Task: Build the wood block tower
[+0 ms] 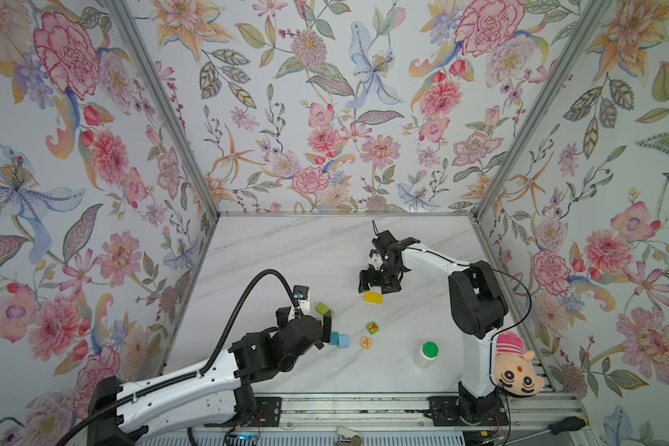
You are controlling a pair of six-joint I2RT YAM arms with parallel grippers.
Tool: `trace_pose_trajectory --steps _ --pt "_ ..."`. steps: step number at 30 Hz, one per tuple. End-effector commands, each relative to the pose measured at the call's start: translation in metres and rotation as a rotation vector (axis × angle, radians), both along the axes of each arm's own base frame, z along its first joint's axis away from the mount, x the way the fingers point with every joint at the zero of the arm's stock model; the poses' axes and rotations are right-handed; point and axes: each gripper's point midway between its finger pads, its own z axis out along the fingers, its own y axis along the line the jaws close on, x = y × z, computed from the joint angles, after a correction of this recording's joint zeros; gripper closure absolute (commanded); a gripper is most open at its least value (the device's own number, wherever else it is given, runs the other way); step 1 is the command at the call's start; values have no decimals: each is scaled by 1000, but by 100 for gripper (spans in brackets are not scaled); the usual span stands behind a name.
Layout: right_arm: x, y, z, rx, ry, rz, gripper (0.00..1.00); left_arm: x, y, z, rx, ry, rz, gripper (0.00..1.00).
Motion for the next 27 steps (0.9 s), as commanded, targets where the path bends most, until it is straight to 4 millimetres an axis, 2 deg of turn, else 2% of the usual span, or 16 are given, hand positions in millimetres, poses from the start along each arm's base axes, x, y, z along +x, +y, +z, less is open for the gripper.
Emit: trace_pose_trajectory --steps 1,13,21,27 --pt "-10 -1 6 26 -4 14 8 3 -3 11 -39 -11 0 1" --pt "-28 -1 18 36 -20 23 8 1 -3 10 -37 -17 -14 1" --pt "-17 -9 20 -83 -101 83 9 -2 3 7 -59 -9 -9 1" --pt "-6 -3 13 -131 -129 142 11 -4 6 5 -69 -1 -6 1"
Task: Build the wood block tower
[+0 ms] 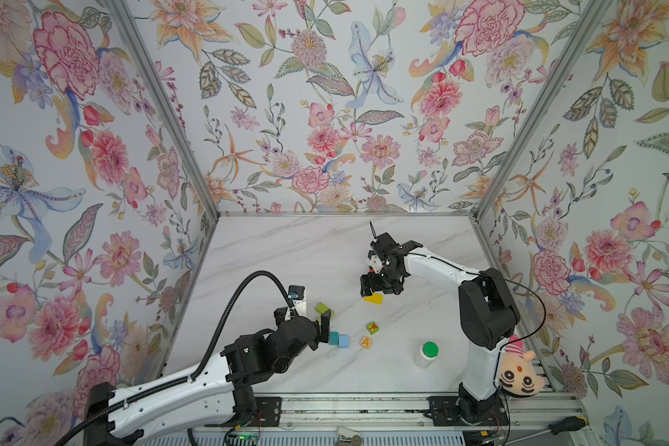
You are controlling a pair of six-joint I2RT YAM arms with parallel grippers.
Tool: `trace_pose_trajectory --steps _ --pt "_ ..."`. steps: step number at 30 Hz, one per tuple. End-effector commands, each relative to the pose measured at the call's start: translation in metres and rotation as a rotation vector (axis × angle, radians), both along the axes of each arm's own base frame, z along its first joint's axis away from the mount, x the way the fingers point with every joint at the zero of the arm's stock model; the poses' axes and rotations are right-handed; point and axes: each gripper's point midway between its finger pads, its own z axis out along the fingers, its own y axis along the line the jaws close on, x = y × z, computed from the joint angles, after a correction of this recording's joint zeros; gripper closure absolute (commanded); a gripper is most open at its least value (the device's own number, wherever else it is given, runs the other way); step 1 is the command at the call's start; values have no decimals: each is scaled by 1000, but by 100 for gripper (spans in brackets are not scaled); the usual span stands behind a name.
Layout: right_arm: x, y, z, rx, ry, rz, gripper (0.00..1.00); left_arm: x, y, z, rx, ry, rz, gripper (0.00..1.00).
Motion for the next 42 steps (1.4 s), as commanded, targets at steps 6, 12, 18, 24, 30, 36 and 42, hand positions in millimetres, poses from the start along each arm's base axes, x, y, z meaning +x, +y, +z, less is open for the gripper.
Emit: trace_pose_trajectory --steps 6,12,18,24,30,36,42 --pt "11 7 -14 -42 1 59 12 -2 2 -8 -4 23 0 1" --pt "6 10 -25 -44 31 71 12 -4 -3 -15 -7 44 -19 1" --pt "-4 10 -27 -48 46 78 13 -3 -3 -13 -6 35 -22 1" --pt "-21 15 -33 -38 71 93 13 -3 -5 -15 2 35 -33 1" --pt "-32 16 -32 -57 69 93 14 -5 -4 -14 0 33 -40 1" --pt "-36 17 -35 -117 52 87 27 -7 1 -14 -5 31 -40 1" --pt "-33 9 -42 -192 45 67 38 -8 2 -14 2 32 -43 1"
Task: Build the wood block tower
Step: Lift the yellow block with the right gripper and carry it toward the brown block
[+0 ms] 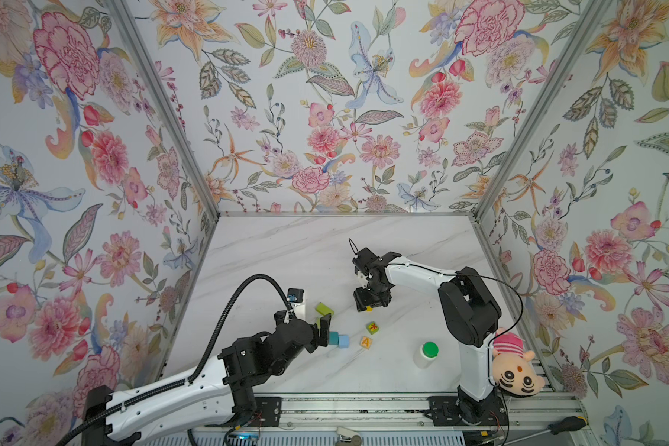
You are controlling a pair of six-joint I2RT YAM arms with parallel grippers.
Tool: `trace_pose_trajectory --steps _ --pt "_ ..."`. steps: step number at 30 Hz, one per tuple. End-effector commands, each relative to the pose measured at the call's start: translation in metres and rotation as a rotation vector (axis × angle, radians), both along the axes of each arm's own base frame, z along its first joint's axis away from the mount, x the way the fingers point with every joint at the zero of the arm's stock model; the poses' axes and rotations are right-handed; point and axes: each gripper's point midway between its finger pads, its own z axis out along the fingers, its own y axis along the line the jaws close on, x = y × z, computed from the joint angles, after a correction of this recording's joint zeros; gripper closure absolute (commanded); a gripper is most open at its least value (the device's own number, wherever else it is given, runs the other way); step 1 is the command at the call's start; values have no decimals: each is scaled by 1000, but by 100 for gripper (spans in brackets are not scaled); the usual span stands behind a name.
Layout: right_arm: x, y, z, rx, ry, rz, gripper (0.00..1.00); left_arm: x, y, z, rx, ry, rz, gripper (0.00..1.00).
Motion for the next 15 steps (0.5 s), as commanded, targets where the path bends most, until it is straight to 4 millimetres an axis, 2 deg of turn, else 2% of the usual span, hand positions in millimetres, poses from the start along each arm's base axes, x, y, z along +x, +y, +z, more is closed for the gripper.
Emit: trace_pose_trajectory --steps 1,6,15 --pt "3 -10 -3 -67 -8 -28 38 -1 4 -8 37 12 -11 1" --pt "8 -11 -4 -66 -5 -63 40 -1 1 -8 43 12 -18 1" --pt "14 -16 -9 -80 16 -92 56 2 -8 -8 79 6 -44 1"
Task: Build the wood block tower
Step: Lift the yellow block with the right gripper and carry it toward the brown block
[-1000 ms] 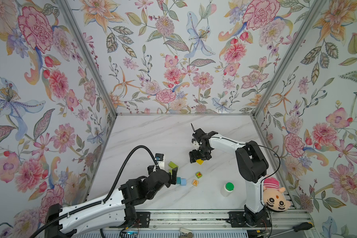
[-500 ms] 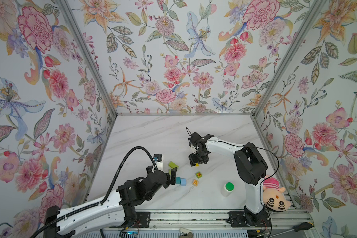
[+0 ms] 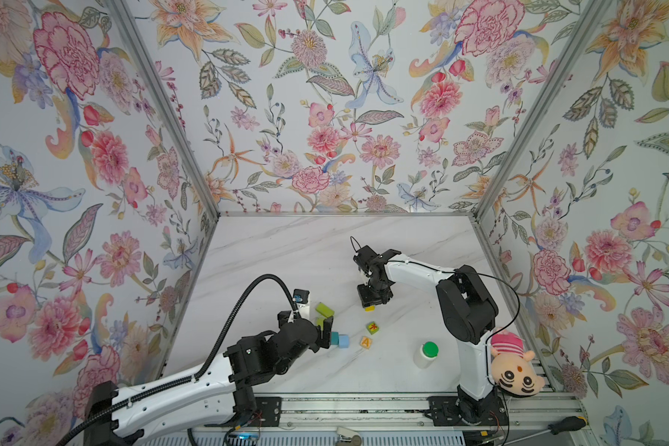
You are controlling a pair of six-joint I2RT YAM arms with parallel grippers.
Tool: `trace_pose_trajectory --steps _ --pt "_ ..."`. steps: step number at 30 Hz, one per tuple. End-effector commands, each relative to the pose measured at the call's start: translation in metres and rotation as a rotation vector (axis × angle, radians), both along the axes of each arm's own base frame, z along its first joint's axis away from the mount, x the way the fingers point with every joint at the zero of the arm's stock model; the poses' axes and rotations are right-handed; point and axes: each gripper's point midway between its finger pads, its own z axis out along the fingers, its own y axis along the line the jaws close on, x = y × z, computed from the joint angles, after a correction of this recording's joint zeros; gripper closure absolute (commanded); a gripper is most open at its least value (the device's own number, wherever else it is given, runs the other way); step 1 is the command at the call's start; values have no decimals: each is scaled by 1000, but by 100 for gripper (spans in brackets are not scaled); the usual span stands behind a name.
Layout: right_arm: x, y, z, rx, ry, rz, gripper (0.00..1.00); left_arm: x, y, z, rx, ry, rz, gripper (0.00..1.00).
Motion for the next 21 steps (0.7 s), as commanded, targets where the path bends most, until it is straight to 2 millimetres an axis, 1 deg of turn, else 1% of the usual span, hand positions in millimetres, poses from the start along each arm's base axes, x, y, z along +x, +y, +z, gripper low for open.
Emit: trace_pose_trajectory --steps 1,3,5,8,12,13,18,21 --pt "0 -6 -5 -33 23 -16 59 3 -3 5 18 -16 -14 1" --pt "2 -6 -5 -34 19 -21 63 4 -4 5 20 -20 -16 1" --pt "3 -6 -3 -34 19 -21 70 5 -5 6 20 -26 -17 1" --pt "6 -4 3 -28 9 -20 75 7 -7 8 25 -37 -18 1" --pt "12 1 17 -12 -11 -11 77 11 -11 11 42 -49 -24 1" --pt "22 -7 22 -6 -21 -35 77 12 -12 12 45 -52 -27 1" --pt "46 -11 47 7 -76 -53 77 21 -19 17 56 -62 -38 1" --pt "65 -14 56 5 -112 -63 77 30 -21 19 53 -65 -37 1"
